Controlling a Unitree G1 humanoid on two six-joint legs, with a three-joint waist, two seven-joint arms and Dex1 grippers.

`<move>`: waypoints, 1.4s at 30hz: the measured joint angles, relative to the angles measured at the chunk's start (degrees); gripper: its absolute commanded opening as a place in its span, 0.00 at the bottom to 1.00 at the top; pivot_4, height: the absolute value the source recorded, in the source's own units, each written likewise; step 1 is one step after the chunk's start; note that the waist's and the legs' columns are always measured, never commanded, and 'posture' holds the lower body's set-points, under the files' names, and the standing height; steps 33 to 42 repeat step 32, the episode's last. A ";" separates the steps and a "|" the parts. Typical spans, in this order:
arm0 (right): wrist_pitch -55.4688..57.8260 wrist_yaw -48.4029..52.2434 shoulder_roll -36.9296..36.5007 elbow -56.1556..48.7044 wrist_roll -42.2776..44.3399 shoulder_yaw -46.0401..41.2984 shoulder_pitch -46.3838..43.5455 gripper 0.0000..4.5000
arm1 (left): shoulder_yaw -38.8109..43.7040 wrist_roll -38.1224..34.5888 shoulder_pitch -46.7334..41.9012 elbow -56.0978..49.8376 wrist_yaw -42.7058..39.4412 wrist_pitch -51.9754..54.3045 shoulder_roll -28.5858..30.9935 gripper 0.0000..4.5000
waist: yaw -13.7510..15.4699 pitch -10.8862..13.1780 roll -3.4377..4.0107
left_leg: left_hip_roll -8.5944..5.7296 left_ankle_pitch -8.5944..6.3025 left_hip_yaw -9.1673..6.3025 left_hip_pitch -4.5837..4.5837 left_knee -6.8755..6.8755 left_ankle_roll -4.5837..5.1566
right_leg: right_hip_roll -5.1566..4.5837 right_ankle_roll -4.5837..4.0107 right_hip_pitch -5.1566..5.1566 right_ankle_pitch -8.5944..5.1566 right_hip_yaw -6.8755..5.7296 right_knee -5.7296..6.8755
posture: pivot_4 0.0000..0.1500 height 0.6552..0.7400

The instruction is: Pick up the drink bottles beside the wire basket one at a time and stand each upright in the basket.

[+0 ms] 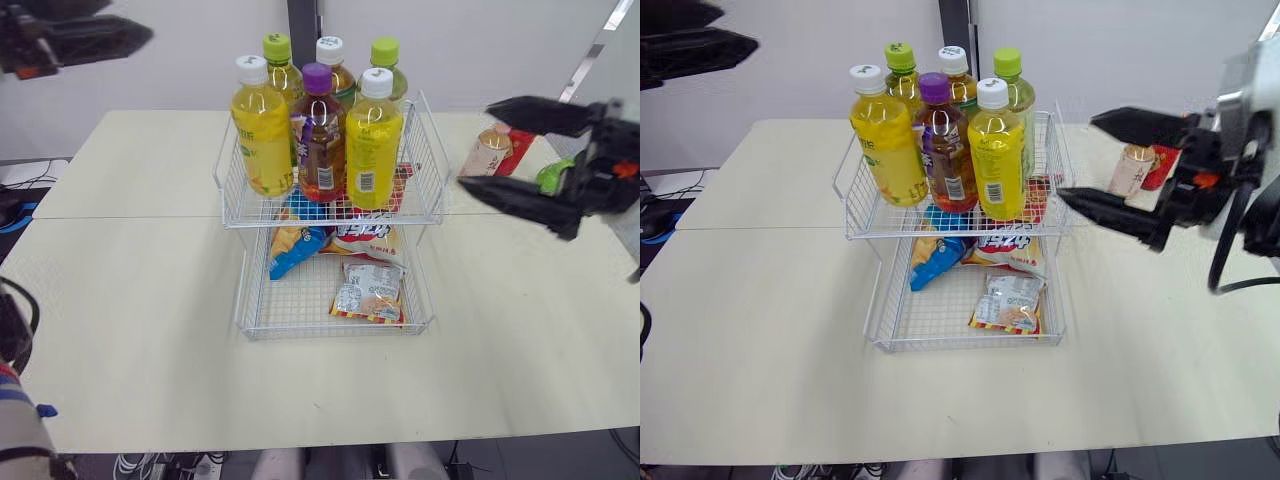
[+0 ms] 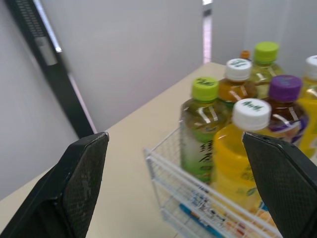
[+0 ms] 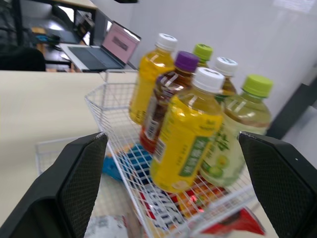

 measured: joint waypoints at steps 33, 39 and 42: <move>-50.64 -1.13 20.25 50.65 -48.21 8.90 11.54 1.00 | 18.29 8.82 58.44 -7.03 39.29 -35.78 -25.61 0.99 | 0.93 -0.06 0.01 | 0.02 -0.04 1.12 0.77 -0.14 0.04 | -0.14 0.22 0.13 0.22 1.20 0.05 | 1.00 0.97; -50.64 -1.13 20.25 50.65 -48.21 8.90 11.54 1.00 | 18.29 8.82 58.44 -7.03 39.29 -35.78 -25.61 0.99 | 0.93 -0.06 0.01 | 0.02 -0.04 1.12 0.77 -0.14 0.04 | -0.14 0.22 0.13 0.22 1.20 0.05 | 1.00 0.97; -50.64 -1.13 20.25 50.65 -48.21 8.90 11.54 1.00 | 18.29 8.82 58.44 -7.03 39.29 -35.78 -25.61 0.99 | 0.93 -0.06 0.01 | 0.02 -0.04 1.12 0.77 -0.14 0.04 | -0.14 0.22 0.13 0.22 1.20 0.05 | 1.00 0.97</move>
